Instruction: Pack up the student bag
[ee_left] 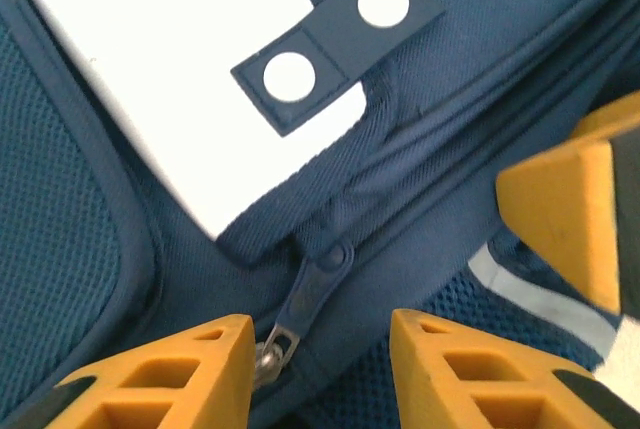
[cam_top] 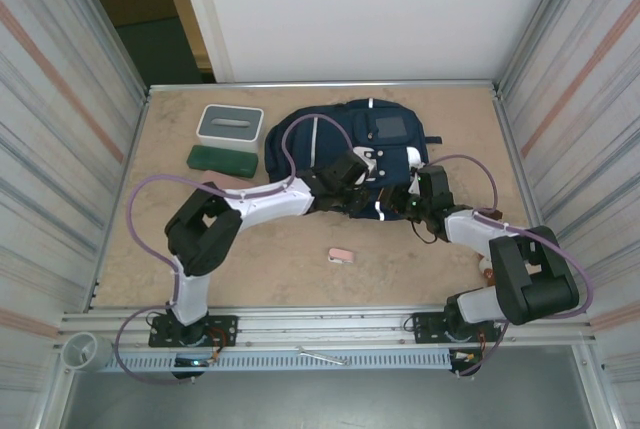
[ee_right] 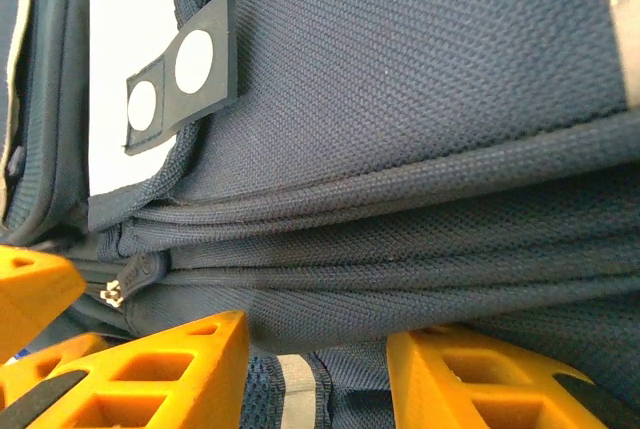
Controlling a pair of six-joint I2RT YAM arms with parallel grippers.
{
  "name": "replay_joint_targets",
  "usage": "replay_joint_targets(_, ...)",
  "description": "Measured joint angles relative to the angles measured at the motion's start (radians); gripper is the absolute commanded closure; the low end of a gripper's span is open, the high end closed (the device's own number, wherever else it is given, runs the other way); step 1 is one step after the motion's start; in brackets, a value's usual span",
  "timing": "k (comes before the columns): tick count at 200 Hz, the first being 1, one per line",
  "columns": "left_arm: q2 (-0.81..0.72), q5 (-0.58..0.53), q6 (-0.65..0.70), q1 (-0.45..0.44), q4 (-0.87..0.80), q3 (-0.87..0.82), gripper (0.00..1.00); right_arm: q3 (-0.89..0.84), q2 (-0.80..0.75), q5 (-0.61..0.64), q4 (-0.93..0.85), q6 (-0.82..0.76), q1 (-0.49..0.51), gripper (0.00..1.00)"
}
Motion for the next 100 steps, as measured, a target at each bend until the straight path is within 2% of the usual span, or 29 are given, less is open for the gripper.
replay_joint_targets(83, 0.109, -0.073, 0.027, -0.005, -0.06, 0.117, 0.6, -0.021, -0.005, -0.004, 0.033, 0.005, -0.004, 0.59)
replay_joint_targets(100, 0.111, -0.077, 0.03, -0.006, -0.07, 0.124, 0.56, -0.021, -0.005, -0.008, 0.033, 0.004, -0.006, 0.59)
